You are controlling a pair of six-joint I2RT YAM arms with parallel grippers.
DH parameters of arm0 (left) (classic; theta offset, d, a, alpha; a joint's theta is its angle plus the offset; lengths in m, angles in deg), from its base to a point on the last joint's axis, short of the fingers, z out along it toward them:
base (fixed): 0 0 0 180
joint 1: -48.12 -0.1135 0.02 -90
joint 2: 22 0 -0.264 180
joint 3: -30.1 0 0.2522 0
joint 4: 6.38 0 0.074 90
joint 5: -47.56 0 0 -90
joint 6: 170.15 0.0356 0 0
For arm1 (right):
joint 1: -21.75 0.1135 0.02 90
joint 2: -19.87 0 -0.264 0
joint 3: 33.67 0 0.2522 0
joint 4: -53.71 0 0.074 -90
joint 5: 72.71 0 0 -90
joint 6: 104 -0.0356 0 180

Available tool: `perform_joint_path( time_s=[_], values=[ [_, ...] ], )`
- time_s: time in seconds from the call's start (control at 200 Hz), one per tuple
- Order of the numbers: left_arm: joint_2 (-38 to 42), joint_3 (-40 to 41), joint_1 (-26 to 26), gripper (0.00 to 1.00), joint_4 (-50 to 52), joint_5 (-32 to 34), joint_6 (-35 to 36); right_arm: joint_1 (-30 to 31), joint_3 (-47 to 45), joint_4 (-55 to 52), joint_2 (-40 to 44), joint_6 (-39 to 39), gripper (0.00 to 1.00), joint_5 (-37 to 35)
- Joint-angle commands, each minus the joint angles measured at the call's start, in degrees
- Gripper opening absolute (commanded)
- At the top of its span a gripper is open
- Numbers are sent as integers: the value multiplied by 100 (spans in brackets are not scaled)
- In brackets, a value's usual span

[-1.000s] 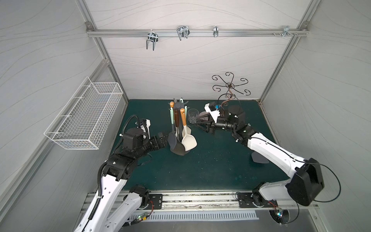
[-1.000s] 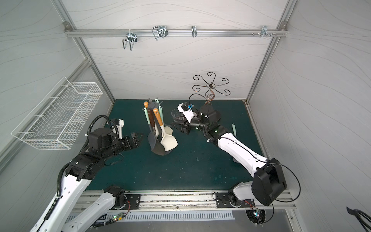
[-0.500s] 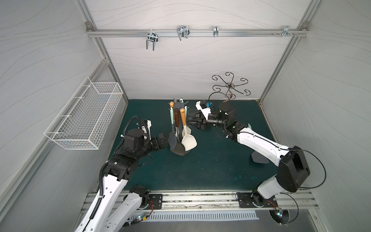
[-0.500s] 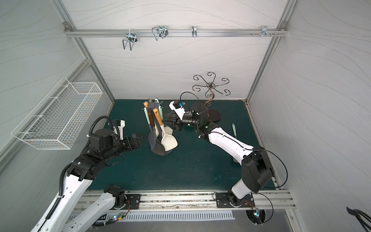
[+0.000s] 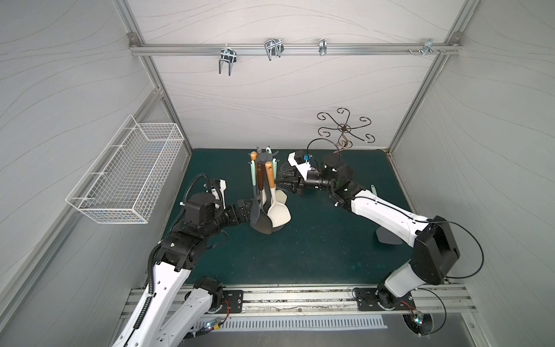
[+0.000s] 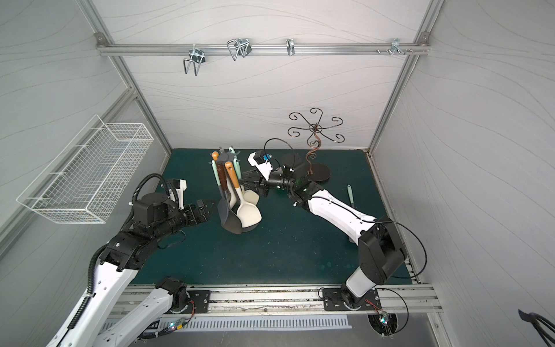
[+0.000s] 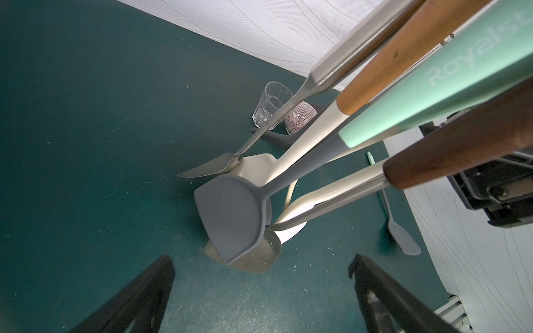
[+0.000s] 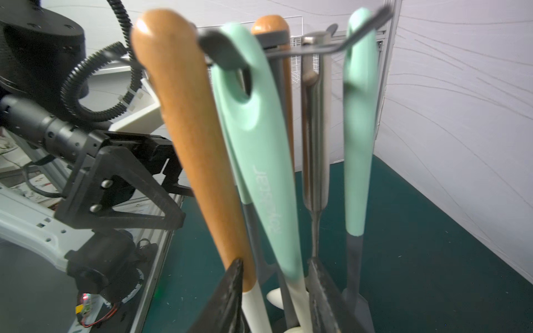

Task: Take the spatula off the kitchen utensil rack
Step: Take off the spatula from the rack.

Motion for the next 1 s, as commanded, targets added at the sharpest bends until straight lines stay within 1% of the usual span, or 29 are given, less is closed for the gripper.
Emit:
perform_joint_path(
  time_s=[0.0,0.18,0.38,0.59,0.865,0.995],
  values=[
    [53,-21,-40,100,-248,-59,120,17,118,-18,-63,156,38,-193],
    [28,-4,-97,100,-278,-118,119,-50,-13,42,66,167,38,-204],
    [-45,3,-215,100,-322,-248,105,-40,-3,202,-74,-17,37,244],
    [-57,24,-308,100,-356,-324,85,54,41,218,-191,-51,35,375],
    [-86,48,-425,100,-398,-465,42,61,51,334,-284,-101,34,345],
    [-84,54,-457,100,-418,-502,32,66,93,345,-315,-99,31,320]
  ],
)
